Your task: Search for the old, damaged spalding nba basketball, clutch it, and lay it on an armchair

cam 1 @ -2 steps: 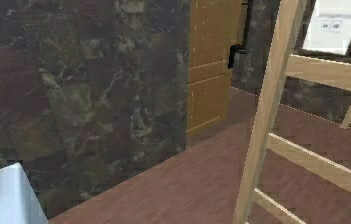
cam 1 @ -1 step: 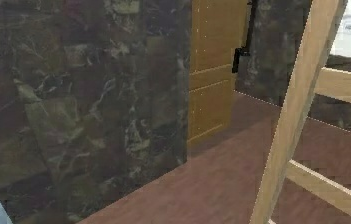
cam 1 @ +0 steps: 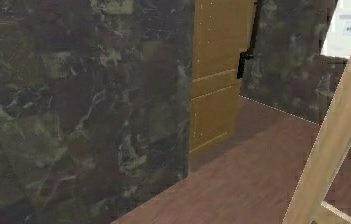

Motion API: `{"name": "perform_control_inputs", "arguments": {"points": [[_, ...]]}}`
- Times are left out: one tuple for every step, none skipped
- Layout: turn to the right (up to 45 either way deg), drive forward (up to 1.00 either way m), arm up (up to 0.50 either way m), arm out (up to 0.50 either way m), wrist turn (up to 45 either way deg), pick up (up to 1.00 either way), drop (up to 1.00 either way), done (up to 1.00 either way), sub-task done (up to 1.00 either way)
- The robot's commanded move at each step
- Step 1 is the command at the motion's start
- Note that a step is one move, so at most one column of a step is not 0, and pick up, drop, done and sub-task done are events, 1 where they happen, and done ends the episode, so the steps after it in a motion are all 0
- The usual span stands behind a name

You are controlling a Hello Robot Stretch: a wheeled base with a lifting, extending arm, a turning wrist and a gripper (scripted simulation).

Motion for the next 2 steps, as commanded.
{"name": "perform_control_inputs", "arguments": {"points": [[45.0, 0.00, 0.00, 0.00, 0.0, 0.00, 0.00, 0.00, 0.00], [45.0, 0.00, 0.00, 0.00, 0.0, 0.00, 0.00, 0.00, 0.00]]}}
